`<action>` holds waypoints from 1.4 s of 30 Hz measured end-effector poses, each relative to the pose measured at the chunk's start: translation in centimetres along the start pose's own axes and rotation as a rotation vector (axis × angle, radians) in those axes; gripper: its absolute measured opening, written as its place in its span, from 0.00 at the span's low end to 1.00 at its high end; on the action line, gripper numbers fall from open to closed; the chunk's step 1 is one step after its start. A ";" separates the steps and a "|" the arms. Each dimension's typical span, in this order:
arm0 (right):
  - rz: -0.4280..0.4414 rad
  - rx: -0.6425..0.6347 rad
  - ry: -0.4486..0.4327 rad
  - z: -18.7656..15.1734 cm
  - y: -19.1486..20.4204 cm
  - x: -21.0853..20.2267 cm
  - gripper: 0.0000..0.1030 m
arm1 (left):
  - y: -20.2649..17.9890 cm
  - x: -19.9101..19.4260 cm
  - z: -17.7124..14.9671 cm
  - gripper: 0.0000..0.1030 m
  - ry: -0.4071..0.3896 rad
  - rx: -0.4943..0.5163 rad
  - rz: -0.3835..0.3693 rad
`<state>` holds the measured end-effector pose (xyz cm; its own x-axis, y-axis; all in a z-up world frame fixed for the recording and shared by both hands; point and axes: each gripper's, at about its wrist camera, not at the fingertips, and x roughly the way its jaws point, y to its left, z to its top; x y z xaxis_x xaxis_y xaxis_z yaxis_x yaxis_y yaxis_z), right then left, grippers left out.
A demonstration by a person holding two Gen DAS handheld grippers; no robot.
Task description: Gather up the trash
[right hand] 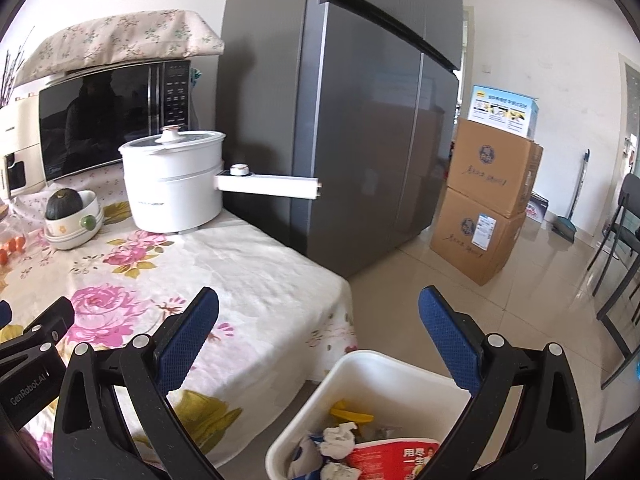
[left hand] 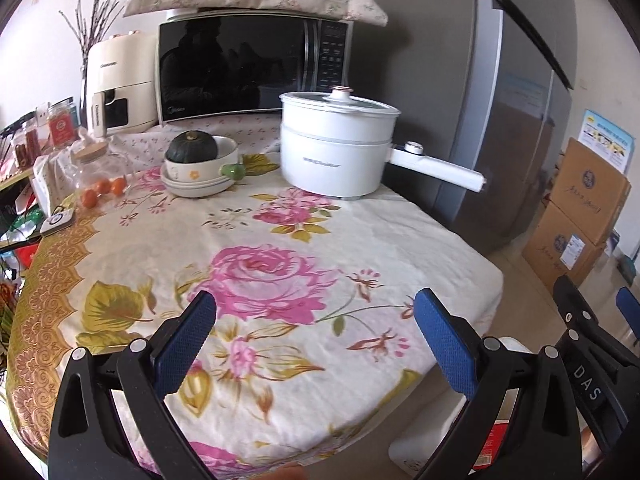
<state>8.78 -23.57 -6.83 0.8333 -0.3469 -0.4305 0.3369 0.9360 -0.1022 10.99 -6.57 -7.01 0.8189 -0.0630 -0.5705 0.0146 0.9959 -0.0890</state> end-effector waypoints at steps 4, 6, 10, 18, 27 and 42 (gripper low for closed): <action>0.018 -0.009 -0.004 0.1 1.3 -0.1 0.93 | 1.1 -0.2 0.2 0.94 -0.006 -0.010 0.023; 0.025 -0.016 -0.002 0.1 1.9 -0.1 0.93 | 1.6 -0.2 0.2 0.94 -0.005 -0.014 0.029; 0.034 -0.024 0.002 0.1 2.7 -0.1 0.93 | 2.7 0.0 0.3 0.94 0.007 -0.032 0.037; 0.043 -0.041 0.003 0.1 3.8 -0.2 0.93 | 3.9 -0.2 0.4 0.94 0.005 -0.038 0.050; 0.041 -0.025 0.012 0.1 2.8 -0.4 0.93 | 3.4 -0.2 0.2 0.94 0.015 -0.023 0.051; -0.002 -0.047 0.015 -0.6 0.8 -0.8 0.93 | 1.1 -0.1 -0.3 0.94 0.025 0.027 0.045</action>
<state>8.14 -22.48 -7.13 0.8258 -0.3477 -0.4439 0.3167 0.9374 -0.1452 10.72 -5.47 -7.28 0.8047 -0.0196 -0.5934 -0.0057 0.9992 -0.0407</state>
